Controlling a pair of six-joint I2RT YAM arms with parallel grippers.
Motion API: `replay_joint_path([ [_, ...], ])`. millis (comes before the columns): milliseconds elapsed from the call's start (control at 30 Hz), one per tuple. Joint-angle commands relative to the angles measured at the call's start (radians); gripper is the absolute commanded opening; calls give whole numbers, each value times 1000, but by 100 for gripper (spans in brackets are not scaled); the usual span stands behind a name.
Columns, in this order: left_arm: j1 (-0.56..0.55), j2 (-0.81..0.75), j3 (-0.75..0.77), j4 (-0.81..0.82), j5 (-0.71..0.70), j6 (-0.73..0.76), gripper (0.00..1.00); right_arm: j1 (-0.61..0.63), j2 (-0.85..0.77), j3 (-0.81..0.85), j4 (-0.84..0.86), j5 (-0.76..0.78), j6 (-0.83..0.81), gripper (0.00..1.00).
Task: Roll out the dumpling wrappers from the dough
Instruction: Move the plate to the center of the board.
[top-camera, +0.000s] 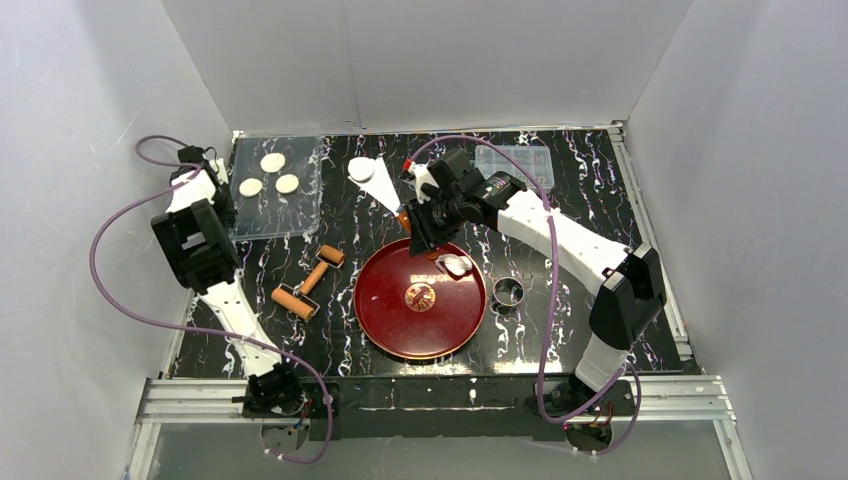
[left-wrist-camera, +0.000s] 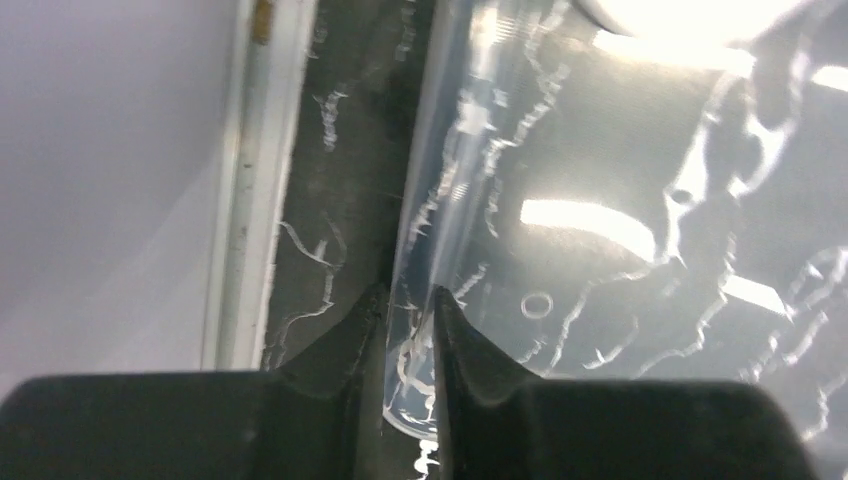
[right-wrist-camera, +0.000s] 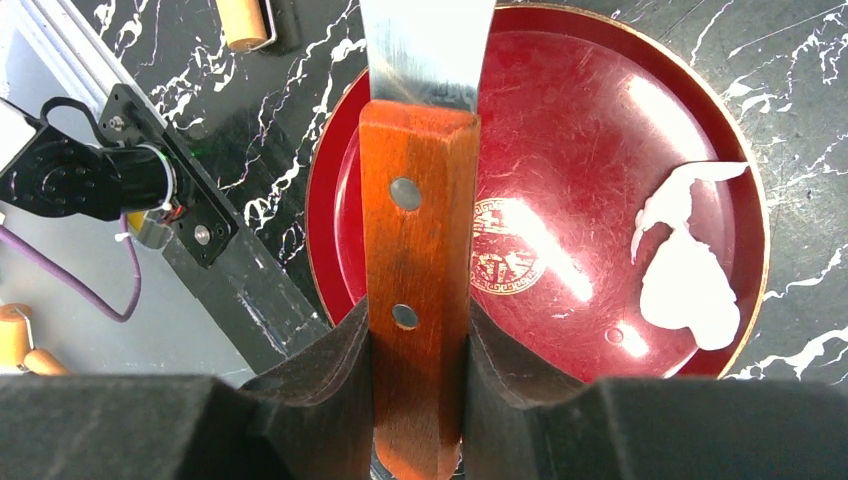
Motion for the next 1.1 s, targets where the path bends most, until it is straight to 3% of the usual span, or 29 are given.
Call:
replay_joint_path([
  [0, 1, -59, -104, -11, 131, 17, 5, -4, -16, 21, 11, -4, -24, 1],
  [67, -3, -81, -130, -12, 169, 5, 0, -3, -19, 14, 12, -2, -24, 1],
  [633, -185, -168, -250, -17, 310, -169, 0, -16, 54, 13, 3, 52, -108, 1],
  [1067, -277, -213, -318, -12, 337, -243, 0, 1, 377, 407, -156, 193, -216, 1],
])
